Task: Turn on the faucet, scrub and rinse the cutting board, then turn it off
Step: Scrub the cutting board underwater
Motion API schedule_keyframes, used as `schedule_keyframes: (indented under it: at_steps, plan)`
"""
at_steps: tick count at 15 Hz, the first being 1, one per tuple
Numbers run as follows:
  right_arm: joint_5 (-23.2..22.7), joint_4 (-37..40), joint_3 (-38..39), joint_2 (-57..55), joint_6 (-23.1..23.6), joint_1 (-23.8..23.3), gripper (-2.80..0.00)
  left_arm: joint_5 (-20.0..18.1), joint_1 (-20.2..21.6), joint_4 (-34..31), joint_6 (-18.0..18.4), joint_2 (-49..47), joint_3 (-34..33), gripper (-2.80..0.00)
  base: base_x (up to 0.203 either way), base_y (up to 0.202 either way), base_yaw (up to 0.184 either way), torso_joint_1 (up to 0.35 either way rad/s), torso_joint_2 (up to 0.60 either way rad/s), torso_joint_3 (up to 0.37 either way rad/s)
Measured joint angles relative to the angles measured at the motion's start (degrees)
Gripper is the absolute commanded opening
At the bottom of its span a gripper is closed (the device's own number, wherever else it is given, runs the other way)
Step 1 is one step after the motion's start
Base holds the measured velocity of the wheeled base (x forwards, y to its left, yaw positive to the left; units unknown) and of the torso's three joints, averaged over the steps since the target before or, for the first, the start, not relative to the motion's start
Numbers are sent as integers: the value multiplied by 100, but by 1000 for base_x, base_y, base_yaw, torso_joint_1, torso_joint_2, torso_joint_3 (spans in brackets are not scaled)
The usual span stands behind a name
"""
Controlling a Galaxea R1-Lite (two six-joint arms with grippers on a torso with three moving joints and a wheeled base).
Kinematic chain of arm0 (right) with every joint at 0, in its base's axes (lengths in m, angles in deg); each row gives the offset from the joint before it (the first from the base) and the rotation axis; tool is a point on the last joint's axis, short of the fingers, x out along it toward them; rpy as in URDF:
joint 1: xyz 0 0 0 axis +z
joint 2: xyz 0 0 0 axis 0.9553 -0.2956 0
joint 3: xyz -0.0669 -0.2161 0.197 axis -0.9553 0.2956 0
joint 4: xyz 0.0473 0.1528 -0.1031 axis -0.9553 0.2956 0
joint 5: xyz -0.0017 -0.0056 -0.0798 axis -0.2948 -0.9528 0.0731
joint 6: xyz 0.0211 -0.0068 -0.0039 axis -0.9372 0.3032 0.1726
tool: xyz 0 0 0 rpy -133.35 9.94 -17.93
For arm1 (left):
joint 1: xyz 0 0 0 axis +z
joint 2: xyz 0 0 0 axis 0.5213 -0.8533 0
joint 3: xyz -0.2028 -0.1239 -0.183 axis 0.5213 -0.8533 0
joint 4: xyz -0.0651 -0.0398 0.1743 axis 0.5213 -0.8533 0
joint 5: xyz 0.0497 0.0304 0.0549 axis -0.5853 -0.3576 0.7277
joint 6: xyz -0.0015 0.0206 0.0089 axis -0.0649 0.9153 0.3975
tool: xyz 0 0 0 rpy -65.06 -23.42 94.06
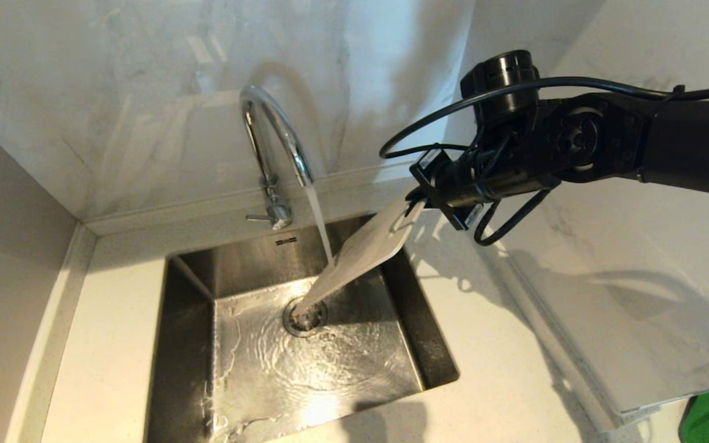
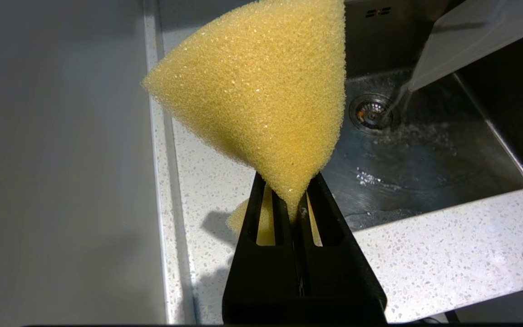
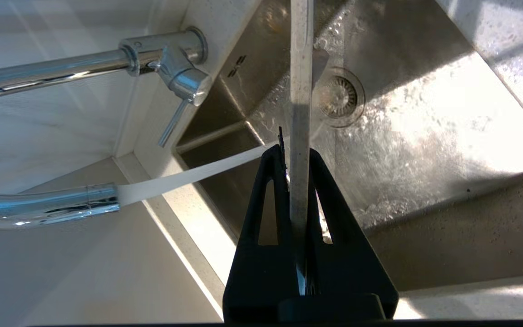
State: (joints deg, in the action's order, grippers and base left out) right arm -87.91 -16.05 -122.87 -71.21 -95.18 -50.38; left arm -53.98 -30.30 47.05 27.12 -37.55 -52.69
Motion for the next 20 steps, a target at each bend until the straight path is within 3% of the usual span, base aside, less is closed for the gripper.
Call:
schedule_keyframes:
  at_steps: [7, 11, 13, 17, 20]
  plan:
    - [16, 155, -2, 145, 8, 2, -280, -2, 0, -2, 0, 0, 0, -280, 0, 0, 0, 0, 0, 0]
    - [10, 650, 7, 483, -30, 5, -280, -16, -2, -7, 69, 0, 0, -280, 0, 0, 0, 0, 0, 0]
    - [20, 1049, 9, 835, -22, 5, -280, -38, -2, -26, 232, 0, 0, -280, 0, 0, 0, 0, 0, 0]
    - [51, 2592, 18, 1670, -16, 0, -280, -58, -7, -15, 201, 0, 0, -280, 0, 0, 0, 0, 0, 0]
    - [57, 3283, 21, 2138, 18, 11, -280, -65, -5, -23, 190, 0, 0, -280, 0, 0, 0, 0, 0, 0]
